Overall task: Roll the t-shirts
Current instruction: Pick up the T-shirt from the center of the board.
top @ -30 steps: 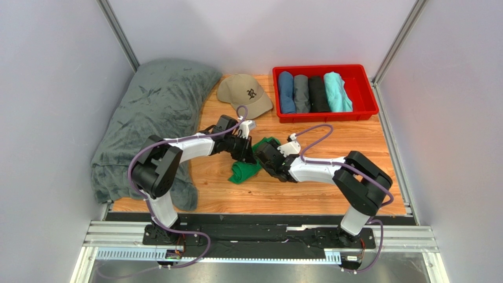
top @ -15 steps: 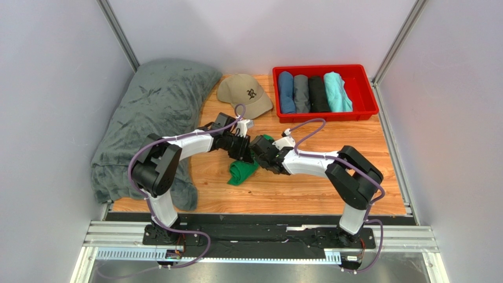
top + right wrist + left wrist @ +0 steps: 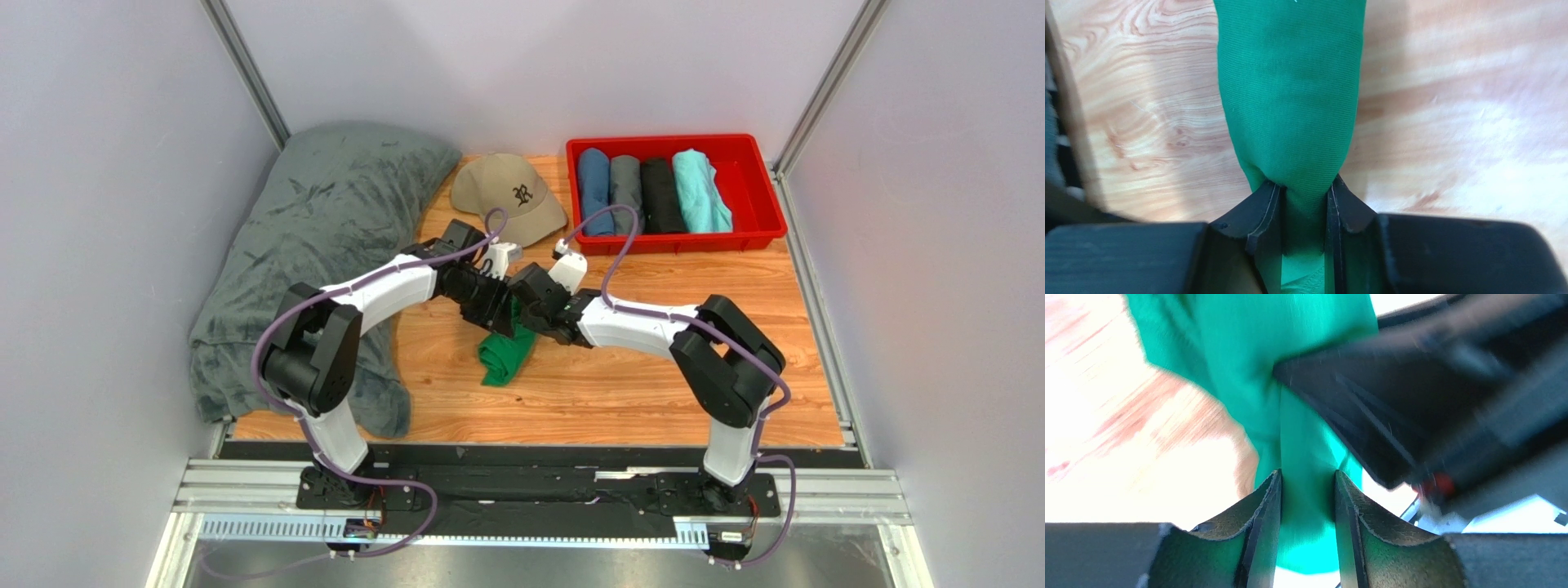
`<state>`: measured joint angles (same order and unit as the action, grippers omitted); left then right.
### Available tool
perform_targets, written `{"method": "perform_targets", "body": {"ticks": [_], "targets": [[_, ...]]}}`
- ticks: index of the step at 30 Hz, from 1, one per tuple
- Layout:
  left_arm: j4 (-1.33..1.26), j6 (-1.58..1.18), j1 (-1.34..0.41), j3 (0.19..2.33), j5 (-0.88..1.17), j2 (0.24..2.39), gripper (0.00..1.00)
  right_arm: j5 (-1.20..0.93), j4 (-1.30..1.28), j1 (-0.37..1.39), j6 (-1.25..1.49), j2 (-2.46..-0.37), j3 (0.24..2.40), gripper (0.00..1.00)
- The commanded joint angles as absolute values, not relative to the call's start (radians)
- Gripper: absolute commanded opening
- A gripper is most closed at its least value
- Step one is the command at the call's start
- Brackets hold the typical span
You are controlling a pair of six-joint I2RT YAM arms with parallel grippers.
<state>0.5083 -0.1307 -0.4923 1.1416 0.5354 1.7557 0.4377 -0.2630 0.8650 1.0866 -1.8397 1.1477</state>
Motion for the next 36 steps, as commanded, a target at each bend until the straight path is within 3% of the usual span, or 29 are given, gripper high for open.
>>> {"method": "perform_targets", "body": {"ticks": [1, 15, 27, 36], "targets": [[0.666, -0.048, -0.454, 1.192, 0.514, 1.664, 0.42, 0.474, -0.278, 0.795, 0.806, -1.819, 1.137, 0.00], [0.801, 0.061, -0.299, 1.322, 0.523, 1.526, 0.39, 0.098, -0.195, 0.654, 0.324, -1.726, 1.189, 0.00], [0.819, 0.149, -0.259, 1.344, 0.471, 1.447, 0.38, -0.208, -0.469, 0.382, 0.058, -1.643, 1.469, 0.00], [0.782, 0.098, -0.241, 1.404, 0.486, 1.488, 0.37, -0.406, -0.584, 0.112, -0.080, -1.788, 1.760, 0.00]]}}
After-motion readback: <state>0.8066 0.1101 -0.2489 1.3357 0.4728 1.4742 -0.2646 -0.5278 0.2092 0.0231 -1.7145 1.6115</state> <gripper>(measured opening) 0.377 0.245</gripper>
